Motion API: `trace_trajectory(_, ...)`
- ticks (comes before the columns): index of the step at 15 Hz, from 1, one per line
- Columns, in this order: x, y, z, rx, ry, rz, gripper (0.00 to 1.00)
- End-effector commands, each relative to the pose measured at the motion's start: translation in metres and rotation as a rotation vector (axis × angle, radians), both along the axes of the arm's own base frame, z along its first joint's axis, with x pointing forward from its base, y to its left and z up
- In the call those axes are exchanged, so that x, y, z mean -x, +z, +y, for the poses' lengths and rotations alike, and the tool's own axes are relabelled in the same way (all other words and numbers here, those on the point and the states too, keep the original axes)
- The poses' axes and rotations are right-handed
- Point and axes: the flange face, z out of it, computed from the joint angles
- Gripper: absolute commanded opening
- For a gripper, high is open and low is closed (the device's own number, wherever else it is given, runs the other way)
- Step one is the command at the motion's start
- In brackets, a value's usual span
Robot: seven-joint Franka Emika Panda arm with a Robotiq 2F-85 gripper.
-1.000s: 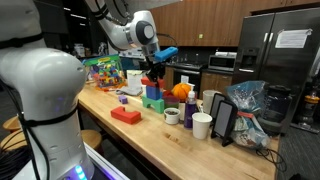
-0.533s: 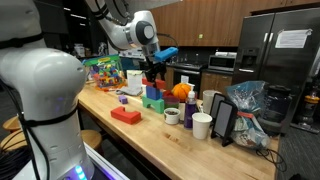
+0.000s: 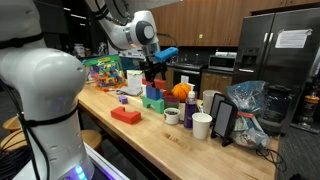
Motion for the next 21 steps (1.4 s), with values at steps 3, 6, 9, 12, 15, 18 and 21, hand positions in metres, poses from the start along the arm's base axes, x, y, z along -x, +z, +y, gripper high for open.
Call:
trace_trajectory(3,0.001,0.005,0.001,0.013,0.010,-0.014,1.00)
trace_trajectory(6,0.003,0.007,0.009,0.031,0.030,-0.025,1.00)
trace_trajectory(9,0.007,0.009,0.021,0.059,0.058,-0.036,1.00)
trace_trajectory(12,0.013,0.011,0.036,0.081,0.090,-0.048,1.00)
trace_trajectory(15,0.018,0.011,0.053,0.112,0.123,-0.062,1.00)
trace_trajectory(18,0.025,0.010,0.069,0.140,0.150,-0.072,1.00)
trace_trajectory(21,0.031,0.007,0.085,0.150,0.181,-0.081,1.00)
